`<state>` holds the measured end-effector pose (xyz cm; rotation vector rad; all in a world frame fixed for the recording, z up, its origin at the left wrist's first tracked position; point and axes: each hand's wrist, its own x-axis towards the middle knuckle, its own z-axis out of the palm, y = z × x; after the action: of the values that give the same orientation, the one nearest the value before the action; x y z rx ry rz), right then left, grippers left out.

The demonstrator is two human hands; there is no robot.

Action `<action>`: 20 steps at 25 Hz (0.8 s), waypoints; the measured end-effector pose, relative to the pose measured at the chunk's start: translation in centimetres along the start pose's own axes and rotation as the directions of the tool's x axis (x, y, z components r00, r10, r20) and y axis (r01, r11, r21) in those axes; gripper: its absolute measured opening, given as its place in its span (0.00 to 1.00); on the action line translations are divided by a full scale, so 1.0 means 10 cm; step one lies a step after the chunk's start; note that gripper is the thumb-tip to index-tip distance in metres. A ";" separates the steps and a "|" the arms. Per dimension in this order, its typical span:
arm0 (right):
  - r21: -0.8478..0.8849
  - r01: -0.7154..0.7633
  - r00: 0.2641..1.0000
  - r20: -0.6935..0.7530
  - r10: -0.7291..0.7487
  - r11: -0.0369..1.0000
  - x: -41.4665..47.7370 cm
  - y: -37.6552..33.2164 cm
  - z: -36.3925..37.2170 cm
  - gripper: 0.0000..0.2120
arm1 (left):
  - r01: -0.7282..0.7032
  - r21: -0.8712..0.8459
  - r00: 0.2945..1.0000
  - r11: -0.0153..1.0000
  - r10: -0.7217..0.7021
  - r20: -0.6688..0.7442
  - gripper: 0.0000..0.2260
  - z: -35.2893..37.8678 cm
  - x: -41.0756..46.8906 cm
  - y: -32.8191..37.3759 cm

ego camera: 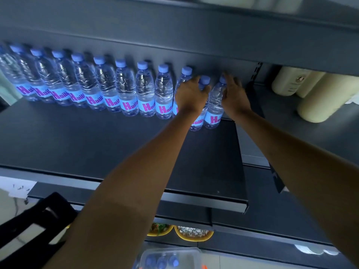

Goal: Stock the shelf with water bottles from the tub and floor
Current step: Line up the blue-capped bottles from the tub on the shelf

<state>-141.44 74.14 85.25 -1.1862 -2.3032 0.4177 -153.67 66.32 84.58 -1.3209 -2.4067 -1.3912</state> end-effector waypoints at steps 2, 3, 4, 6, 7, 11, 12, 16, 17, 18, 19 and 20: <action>-0.007 -0.006 1.000 0.008 0.006 1.000 0.04 -0.02 0.00 0.29 | -0.018 0.066 1.000 0.998 0.017 0.012 0.14 -0.04 -0.04 0.00; -0.008 -0.011 1.000 0.011 0.012 1.000 0.06 -0.01 0.01 0.30 | -0.034 0.102 0.999 0.994 0.030 0.038 0.16 -0.07 -0.07 -0.03; -0.016 -0.016 1.000 0.015 0.017 1.000 0.07 0.00 0.00 0.30 | -0.046 0.127 0.997 0.991 0.037 0.071 0.18 -0.10 -0.10 -0.07; -0.033 -0.029 0.999 0.029 0.030 0.999 0.10 0.00 -0.01 0.31 | -0.029 0.132 0.993 0.991 0.013 0.120 0.22 -0.14 -0.17 -0.15; -0.036 -0.029 0.999 0.032 0.031 0.999 0.11 0.00 -0.01 0.31 | 0.002 0.104 0.991 0.995 -0.016 0.134 0.23 -0.15 -0.19 -0.18; -0.026 -0.034 0.999 0.020 0.034 0.999 0.17 -0.03 -0.01 0.29 | 0.195 -0.029 0.950 0.980 -0.181 0.254 0.11 -0.07 -0.24 -0.19; 0.017 -0.060 0.998 0.017 0.059 0.998 0.18 -0.03 0.00 0.28 | 0.219 -0.024 0.942 0.975 -0.205 0.267 0.10 -0.06 -0.23 -0.18; 0.192 -0.162 0.987 0.013 0.163 0.968 0.09 0.08 0.13 0.27 | 0.227 -0.033 0.947 0.973 -0.213 0.239 0.12 0.02 -0.23 -0.20; 0.207 -0.174 0.985 0.016 0.174 0.963 0.06 0.11 0.19 0.29 | 0.217 -0.030 0.950 0.976 -0.204 0.237 0.12 0.04 -0.22 -0.20; 0.228 -0.183 0.982 0.008 0.186 0.956 0.05 0.13 0.23 0.29 | 0.213 -0.024 0.951 0.977 -0.202 0.236 0.12 0.06 -0.22 -0.19; 0.248 -0.195 0.979 -0.006 0.202 0.949 0.05 0.13 0.26 0.29 | 0.215 -0.023 0.952 0.976 -0.204 0.230 0.13 0.08 -0.22 -0.18; 0.270 -0.205 0.976 -0.019 0.219 0.941 0.07 0.12 0.27 0.30 | 0.224 -0.025 0.950 0.974 -0.213 0.227 0.14 0.09 -0.23 -0.17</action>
<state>-142.52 75.28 82.61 -1.2940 -2.0069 0.7438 -153.16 65.14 81.89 -1.3209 -2.7577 -1.4310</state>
